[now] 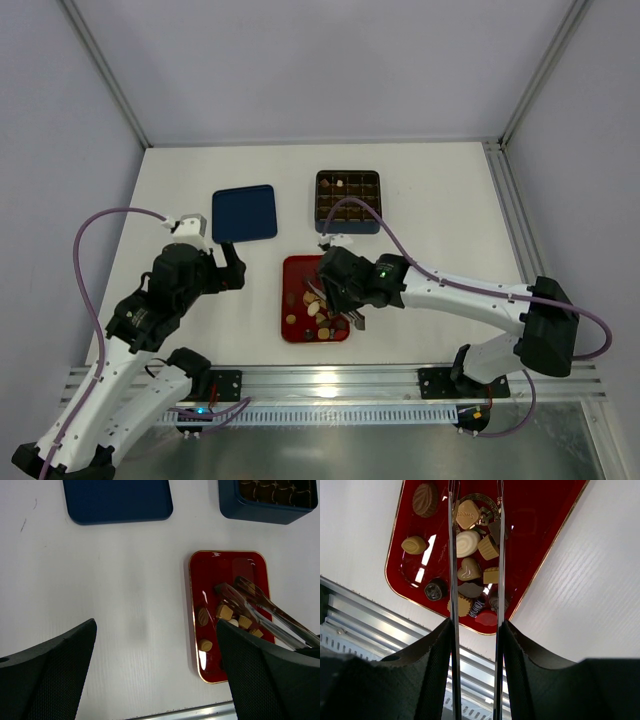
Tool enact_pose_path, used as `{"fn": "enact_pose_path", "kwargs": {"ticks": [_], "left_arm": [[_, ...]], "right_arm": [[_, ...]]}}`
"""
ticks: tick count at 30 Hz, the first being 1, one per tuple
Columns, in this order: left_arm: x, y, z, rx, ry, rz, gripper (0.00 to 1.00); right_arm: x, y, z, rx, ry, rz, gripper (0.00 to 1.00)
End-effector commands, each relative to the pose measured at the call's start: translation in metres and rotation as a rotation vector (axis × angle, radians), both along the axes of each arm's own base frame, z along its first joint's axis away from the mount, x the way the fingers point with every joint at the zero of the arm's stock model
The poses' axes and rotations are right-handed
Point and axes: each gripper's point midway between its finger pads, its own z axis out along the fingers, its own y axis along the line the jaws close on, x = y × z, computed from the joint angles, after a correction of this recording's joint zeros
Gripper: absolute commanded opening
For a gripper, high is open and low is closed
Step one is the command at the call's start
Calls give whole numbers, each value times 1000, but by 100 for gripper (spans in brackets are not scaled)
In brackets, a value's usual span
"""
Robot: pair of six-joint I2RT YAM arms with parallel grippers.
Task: Pack the chocolate
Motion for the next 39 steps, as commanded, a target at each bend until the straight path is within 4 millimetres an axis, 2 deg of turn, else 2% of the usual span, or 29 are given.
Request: {"fn": "enact_pose_path", "kwargs": {"ticks": [1, 8, 26, 39], "left_arm": [[3, -1, 5, -14, -24, 8, 100], [3, -1, 5, -15, -25, 8, 100], [2, -1, 6, -16, -30, 7, 100], [2, 0, 7, -18, -34, 7, 100]], "right_arm": [[13, 23, 23, 81, -60, 1, 45], [17, 28, 17, 58, -54, 6, 45], [21, 23, 0, 6, -42, -5, 45], [22, 23, -2, -6, -34, 0, 44]]}}
